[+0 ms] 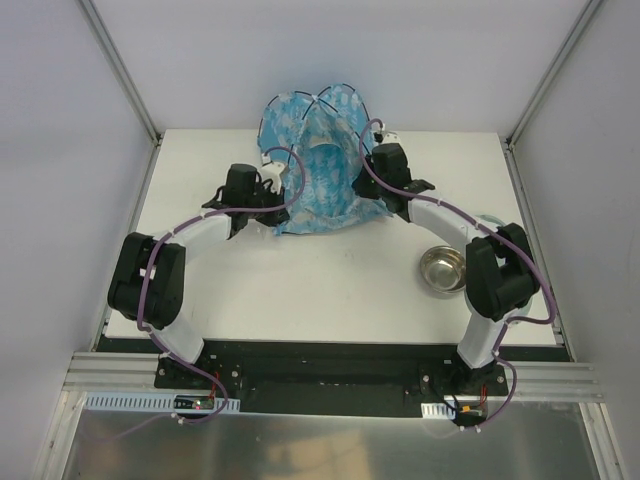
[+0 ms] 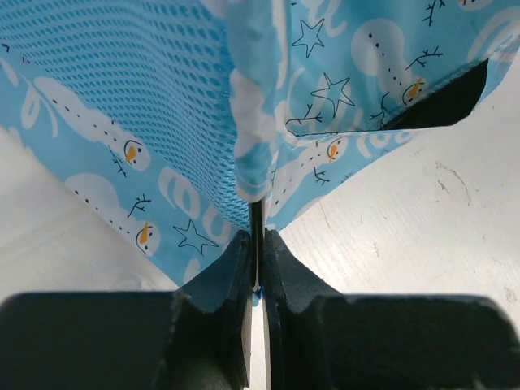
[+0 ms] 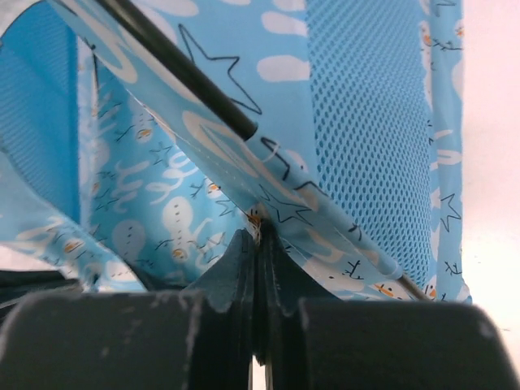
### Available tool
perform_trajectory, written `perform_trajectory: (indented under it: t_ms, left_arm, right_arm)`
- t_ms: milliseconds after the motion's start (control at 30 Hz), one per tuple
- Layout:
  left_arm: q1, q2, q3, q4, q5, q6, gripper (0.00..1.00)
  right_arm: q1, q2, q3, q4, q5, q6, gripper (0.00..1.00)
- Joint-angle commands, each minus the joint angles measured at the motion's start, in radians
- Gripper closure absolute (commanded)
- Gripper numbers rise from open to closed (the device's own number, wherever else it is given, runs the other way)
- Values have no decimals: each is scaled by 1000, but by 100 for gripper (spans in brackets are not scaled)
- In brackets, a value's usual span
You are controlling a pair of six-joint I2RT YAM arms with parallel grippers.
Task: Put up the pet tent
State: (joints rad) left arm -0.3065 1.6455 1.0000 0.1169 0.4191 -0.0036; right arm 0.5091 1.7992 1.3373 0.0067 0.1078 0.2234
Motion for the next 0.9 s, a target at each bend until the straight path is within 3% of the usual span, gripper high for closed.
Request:
perform_trajectory:
  t_ms: [0, 67, 200, 300, 367, 467, 600, 667, 867]
  left_arm:
    - [-40, -47, 17, 72, 99, 34, 100]
    - [-46, -46, 25, 72, 83, 37, 100]
    - [-51, -41, 32, 66, 52, 28, 100]
    - [-51, -41, 32, 49, 8, 25, 100]
    - [-51, -41, 32, 37, -6, 27, 100]
    - [-52, -42, 26, 36, -2, 30, 100]
    - [-52, -47, 22, 40, 26, 37, 100]
    - [-52, -58, 11, 49, 62, 54, 100]
    - [-52, -110, -43, 63, 139, 131, 100]
  right_arm:
    - [46, -52, 37, -4, -255, 22, 98]
    - [52, -61, 22, -29, -221, 19, 89]
    - [62, -77, -4, -60, -12, 43, 59]
    - [60, -98, -15, -85, 71, 50, 51]
    - [62, -122, -32, -82, 79, 47, 50]
    - [62, -121, -36, -82, 73, 30, 54]
    - [60, -58, -17, -65, 144, 2, 89]
    - [49, -2, 8, -45, 205, -19, 100]
    - [22, 146, 97, -13, 386, -99, 100]
